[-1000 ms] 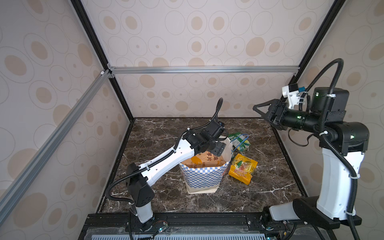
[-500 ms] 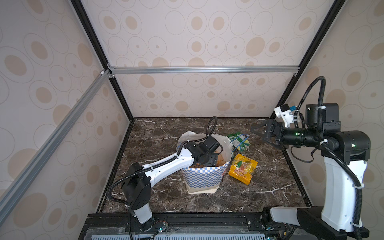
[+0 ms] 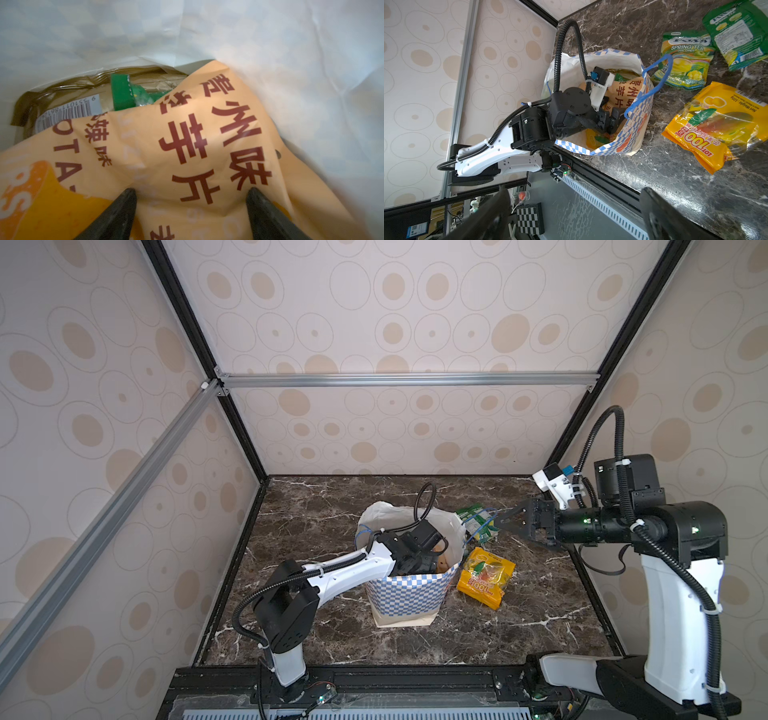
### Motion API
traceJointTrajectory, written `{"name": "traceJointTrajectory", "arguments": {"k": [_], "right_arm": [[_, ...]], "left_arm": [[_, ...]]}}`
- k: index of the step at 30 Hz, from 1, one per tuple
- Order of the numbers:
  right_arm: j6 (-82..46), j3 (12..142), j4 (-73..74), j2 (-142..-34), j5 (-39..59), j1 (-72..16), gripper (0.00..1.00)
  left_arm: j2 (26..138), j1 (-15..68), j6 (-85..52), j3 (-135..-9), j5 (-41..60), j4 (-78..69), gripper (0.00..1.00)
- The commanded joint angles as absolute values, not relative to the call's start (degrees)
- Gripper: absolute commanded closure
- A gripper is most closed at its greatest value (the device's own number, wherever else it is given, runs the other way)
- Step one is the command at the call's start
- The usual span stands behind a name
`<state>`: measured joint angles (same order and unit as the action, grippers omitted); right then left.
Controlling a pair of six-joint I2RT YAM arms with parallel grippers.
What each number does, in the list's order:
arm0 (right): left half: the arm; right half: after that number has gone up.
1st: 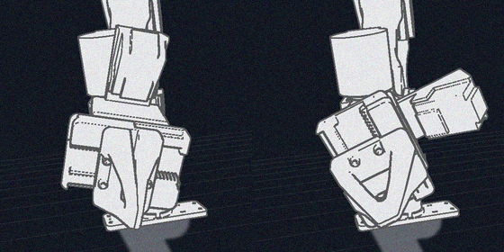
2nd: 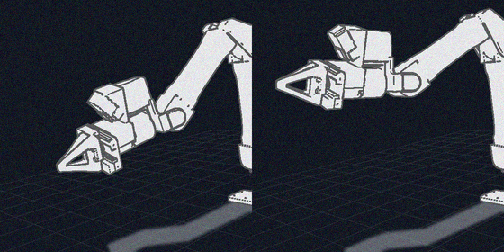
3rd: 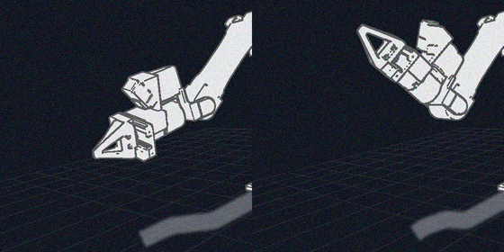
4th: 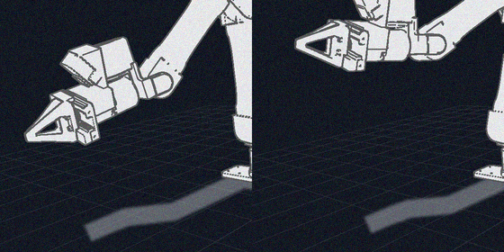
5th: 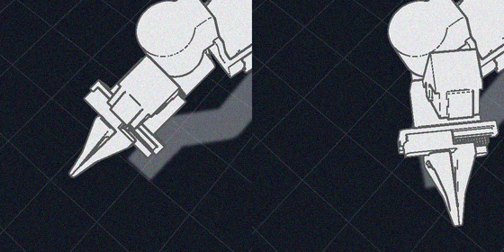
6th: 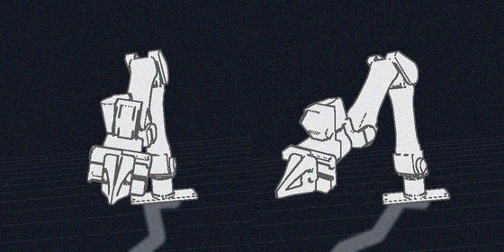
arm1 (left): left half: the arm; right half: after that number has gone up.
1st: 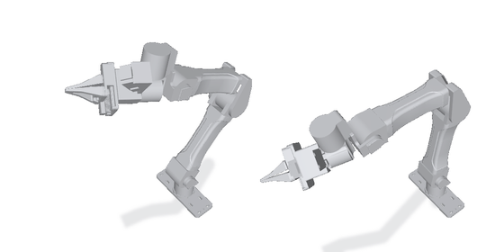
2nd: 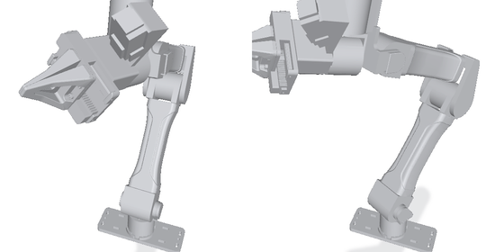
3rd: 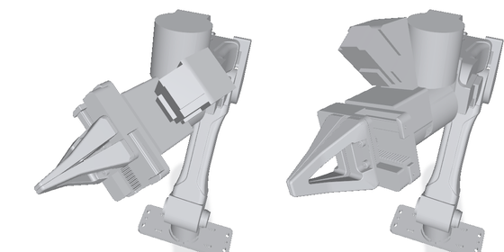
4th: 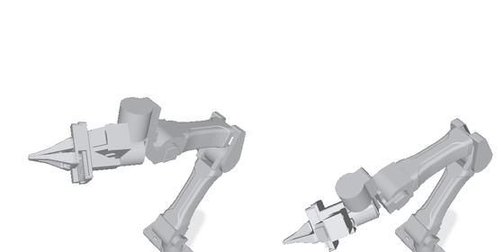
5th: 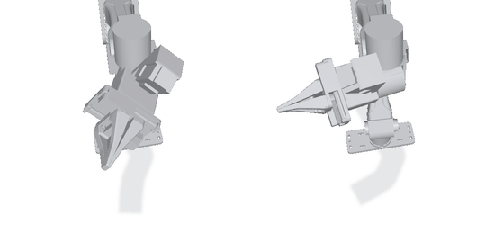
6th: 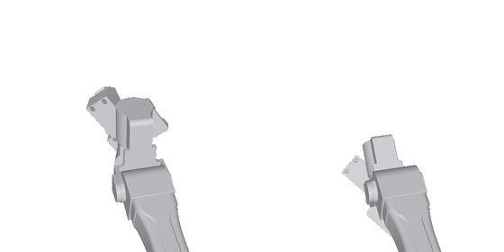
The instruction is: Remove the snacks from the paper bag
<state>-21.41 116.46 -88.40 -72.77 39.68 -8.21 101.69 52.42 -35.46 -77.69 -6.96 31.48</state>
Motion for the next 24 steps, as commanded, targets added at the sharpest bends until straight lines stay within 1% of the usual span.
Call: {"name": "traceJointTrajectory", "arguments": {"k": [1, 6, 9, 12, 14, 16, 24], "right_arm": [[-20.8, 118.9, -88.3, -72.8, 40.4, -8.8, 0.0], [-20.1, 119.9, -89.9, -73.8, 38.2, -9.9, 0.0], [-20.7, 120.0, -89.6, -74.3, 35.3, -12.8, 0.0], [-21.9, 119.6, -88.8, -74.5, 32.5, -15.7, 0.0], [-22.8, 119.7, -88.2, -74.9, 31.7, -18.0, 0.0], [-23.4, 119.9, -87.5, -75.5, 31.2, -19.2, 0.0], [-23.1, 121.2, -87.5, -78.2, 29.1, -23.4, 0.0]], "left_arm": [[104.7, 52.8, -38.0, -74.6, -6.8, 33.1, 0.27], [102.7, 52.8, -36.9, -75.0, -8.8, 32.5, 0.44], [102.0, 52.8, -36.6, -75.5, -8.2, 32.3, 0.54], [101.2, 52.8, -36.4, -76.0, -8.1, 32.2, 0.72], [100.8, 52.8, -35.9, -77.0, -8.3, 32.4, 0.87], [100.1, 52.8, -35.8, -77.8, -8.6, 32.9, 0.99], [97.2, 52.8, -36.0, -81.4, -9.6, 33.7, 1.0]]}}
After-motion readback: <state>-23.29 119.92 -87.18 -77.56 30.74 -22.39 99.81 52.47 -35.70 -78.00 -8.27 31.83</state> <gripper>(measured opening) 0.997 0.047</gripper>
